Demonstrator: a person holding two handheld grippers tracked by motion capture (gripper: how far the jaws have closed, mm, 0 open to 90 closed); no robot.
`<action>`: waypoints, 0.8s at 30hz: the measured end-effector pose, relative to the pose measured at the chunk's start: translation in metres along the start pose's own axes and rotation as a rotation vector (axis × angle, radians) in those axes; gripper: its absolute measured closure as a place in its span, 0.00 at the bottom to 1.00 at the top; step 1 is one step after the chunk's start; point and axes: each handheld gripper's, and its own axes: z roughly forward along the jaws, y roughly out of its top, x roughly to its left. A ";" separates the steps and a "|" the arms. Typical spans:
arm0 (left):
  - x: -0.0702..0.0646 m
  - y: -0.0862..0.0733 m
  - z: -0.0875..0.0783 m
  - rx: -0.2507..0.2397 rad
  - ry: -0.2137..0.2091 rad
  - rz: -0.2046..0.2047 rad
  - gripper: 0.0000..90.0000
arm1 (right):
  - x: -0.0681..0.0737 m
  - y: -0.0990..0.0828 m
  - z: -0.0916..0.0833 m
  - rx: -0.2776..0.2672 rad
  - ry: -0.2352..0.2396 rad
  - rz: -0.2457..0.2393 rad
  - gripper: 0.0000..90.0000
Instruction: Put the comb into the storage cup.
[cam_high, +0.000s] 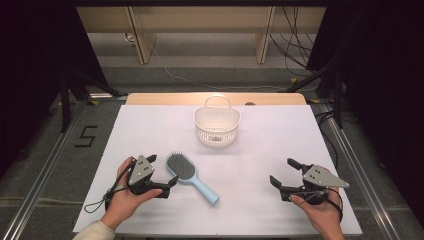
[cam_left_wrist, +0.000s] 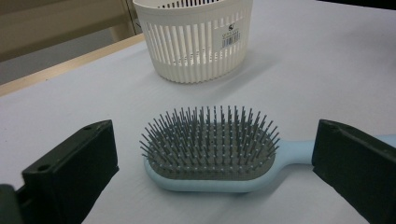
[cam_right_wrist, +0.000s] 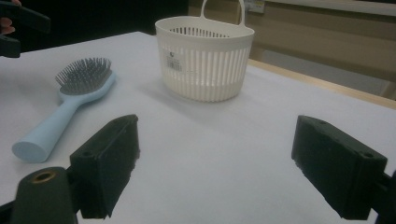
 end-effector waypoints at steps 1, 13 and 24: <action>0.000 0.000 0.000 -0.001 0.001 -0.002 0.00 | 0.000 0.000 0.000 -0.001 0.000 -0.002 0.18; -0.014 0.025 0.005 -0.071 -0.064 -0.008 0.52 | 0.000 0.000 0.001 0.007 -0.001 -0.003 0.18; -0.055 0.049 0.041 0.166 -0.134 -0.043 1.00 | -0.001 -0.001 0.002 0.013 -0.003 -0.002 0.18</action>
